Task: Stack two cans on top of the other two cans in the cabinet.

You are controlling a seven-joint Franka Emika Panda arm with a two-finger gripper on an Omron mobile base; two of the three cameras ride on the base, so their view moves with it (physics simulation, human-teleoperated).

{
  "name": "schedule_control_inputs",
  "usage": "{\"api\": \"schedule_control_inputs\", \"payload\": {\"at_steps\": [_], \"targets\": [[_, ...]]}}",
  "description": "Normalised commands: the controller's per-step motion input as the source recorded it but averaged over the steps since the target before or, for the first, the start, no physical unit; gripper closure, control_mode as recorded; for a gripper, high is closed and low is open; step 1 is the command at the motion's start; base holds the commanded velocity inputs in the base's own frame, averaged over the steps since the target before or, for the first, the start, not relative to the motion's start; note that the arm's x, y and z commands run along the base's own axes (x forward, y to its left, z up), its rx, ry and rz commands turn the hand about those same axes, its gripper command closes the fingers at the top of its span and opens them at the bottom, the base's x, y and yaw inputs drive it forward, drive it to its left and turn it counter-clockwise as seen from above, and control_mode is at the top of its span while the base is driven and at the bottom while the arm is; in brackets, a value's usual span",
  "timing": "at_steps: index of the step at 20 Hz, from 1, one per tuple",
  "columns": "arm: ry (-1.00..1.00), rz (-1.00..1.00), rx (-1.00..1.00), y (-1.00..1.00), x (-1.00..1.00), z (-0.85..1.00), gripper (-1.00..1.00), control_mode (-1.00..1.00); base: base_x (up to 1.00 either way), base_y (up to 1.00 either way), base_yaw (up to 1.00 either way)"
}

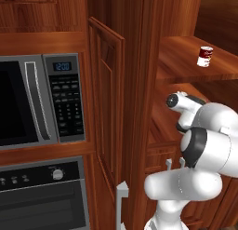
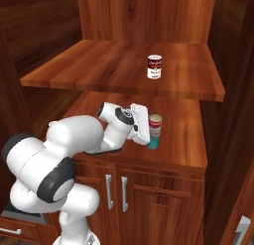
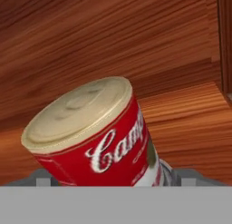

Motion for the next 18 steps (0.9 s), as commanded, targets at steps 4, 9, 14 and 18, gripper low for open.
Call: {"api": "schedule_control_inputs", "payload": {"at_steps": [4,9,14,18], "targets": [[-0.12,0.00,0.00,0.00,-0.07,-0.22,-1.00,-1.00,0.00,0.00,0.00],[-0.12,0.00,0.00,0.04,-0.10,-0.19,-1.00,-1.00,0.00,0.00,0.00],[-0.06,0.00,0.00,0.18,-0.16,-0.29,-1.00,-1.00,0.00,0.00,0.00],[-0.02,0.00,0.00,0.21,-0.13,-0.31,-1.00,-1.00,0.00,0.00,0.00]]}}
